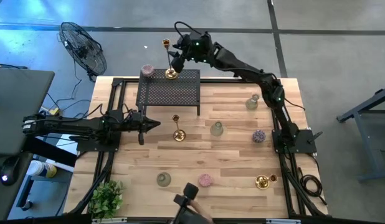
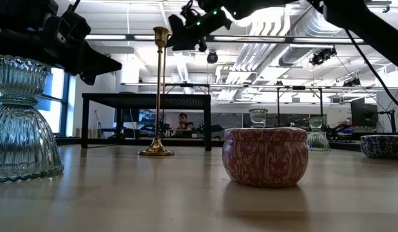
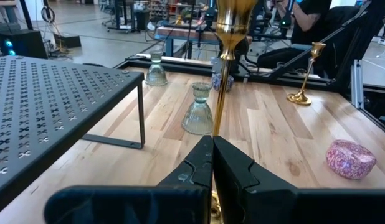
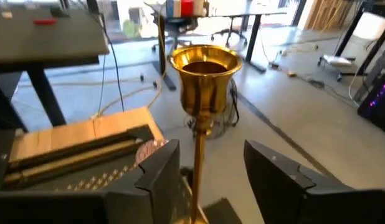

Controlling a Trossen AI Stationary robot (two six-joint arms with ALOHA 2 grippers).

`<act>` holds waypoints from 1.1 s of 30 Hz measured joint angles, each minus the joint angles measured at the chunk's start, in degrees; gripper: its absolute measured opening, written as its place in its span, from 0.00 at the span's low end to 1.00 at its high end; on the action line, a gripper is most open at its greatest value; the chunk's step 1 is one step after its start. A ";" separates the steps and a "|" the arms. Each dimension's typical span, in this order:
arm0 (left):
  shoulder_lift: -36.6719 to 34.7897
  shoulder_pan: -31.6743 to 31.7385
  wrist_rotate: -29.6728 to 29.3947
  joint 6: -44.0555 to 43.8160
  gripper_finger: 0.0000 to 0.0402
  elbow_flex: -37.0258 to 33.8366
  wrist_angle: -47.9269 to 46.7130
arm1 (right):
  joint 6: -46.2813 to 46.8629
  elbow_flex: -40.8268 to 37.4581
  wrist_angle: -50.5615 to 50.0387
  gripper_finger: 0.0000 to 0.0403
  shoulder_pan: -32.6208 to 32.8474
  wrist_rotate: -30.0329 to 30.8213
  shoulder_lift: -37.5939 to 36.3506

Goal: Pick & Place candle stick holders
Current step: Put the middle green glass candle holder on the shelf

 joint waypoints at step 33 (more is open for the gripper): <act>0.02 0.02 -3.21 0.00 0.01 0.02 -0.48 | -2.87 -42.62 10.23 0.00 11.02 10.04 -25.11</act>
